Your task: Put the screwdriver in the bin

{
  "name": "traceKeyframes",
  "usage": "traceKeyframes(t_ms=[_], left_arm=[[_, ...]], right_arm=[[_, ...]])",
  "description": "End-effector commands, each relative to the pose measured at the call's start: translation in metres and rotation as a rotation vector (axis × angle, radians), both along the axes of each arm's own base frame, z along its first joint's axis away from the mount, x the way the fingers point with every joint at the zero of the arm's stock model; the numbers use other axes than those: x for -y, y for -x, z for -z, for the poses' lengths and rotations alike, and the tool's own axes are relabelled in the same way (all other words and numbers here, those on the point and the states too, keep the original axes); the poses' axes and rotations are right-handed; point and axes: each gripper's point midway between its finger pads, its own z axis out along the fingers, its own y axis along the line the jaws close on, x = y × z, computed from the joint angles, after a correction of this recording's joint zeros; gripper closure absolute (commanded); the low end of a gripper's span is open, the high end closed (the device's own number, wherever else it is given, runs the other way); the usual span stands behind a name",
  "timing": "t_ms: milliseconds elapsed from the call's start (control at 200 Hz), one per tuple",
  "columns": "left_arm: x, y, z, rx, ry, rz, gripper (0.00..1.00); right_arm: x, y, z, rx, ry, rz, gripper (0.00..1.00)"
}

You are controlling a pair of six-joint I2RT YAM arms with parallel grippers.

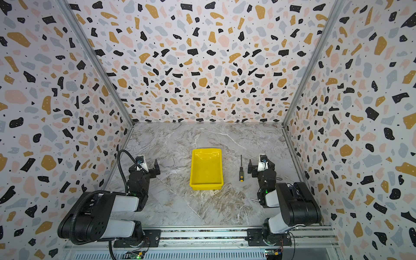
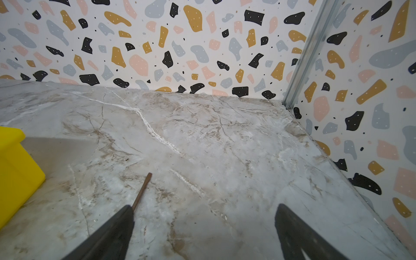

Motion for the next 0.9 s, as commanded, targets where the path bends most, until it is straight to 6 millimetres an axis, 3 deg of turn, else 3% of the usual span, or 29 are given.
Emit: traceKeyframes(t_ms=[0,586,676,776,896], left_arm=[[-0.002,-0.004,-0.014,0.050,0.009,-0.011,0.00],[-0.002,-0.005,-0.016,0.053,0.010,-0.013,0.00],[0.000,-0.011,-0.023,0.009,0.012,-0.011,0.00],[-0.020,-0.020,-0.035,-0.126,0.086,-0.165,0.00],[0.000,-0.018,-0.051,-0.193,0.195,-0.076,0.00]], right_arm=[[-0.001,-0.005,-0.012,0.038,0.006,0.005,0.01],[-0.004,-0.001,-0.011,0.043,0.026,0.004,0.01],[-0.001,0.012,-0.030,0.134,0.035,0.055,0.01],[0.000,0.032,-0.052,0.192,0.054,0.131,0.01],[-0.020,0.025,-0.073,0.081,0.073,0.110,0.01]])
